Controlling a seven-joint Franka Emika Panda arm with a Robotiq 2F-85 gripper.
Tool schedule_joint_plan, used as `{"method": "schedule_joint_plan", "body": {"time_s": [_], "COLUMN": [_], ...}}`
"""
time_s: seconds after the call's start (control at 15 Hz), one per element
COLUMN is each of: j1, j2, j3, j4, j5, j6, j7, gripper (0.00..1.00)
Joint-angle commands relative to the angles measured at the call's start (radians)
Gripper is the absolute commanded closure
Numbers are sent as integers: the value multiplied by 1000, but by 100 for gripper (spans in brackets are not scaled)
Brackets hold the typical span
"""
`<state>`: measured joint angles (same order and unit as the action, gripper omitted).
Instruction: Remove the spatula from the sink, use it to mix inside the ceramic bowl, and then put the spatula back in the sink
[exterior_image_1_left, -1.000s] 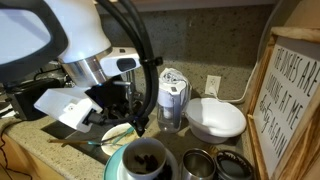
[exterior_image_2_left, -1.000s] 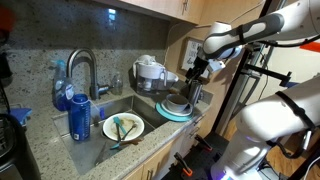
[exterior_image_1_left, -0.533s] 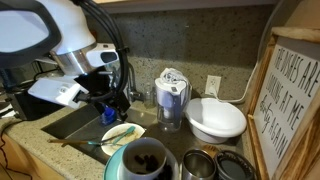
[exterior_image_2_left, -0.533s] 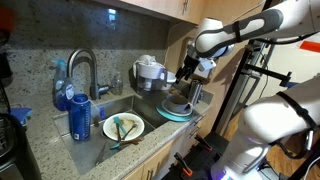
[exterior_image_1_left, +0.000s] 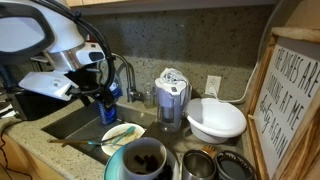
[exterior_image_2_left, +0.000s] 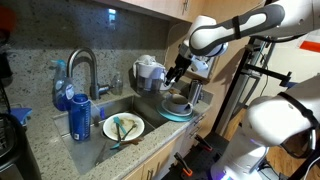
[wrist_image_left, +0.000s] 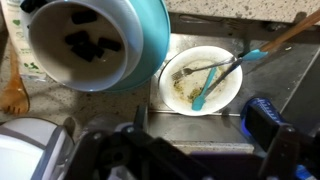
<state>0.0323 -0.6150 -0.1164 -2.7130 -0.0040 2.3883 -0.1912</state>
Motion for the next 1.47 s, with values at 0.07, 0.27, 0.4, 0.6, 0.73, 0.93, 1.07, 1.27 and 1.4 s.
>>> {"method": "schedule_joint_plan", "body": {"time_s": [0.07,0.27,0.4,0.6,0.73,0.93,1.07,1.27,1.4], "j1": [77,134,172,216,237,246,236,216,202], "j2": [60,127,190,283,357,447,497,556,561], "j3": [5,9,7,3,5,18,38,80,113], "j4": [25,45,67,102,145,209,251,304,309], "j5": [82,133,172,240,297,384,433,483,503], "j6": [23,51,75,103,103,82,64,45,70], "j7": [-30,-46,-73,-133,-190,-287,-344,-402,-422], "gripper": [0,0,0,0,0,0,0,0,0]}}
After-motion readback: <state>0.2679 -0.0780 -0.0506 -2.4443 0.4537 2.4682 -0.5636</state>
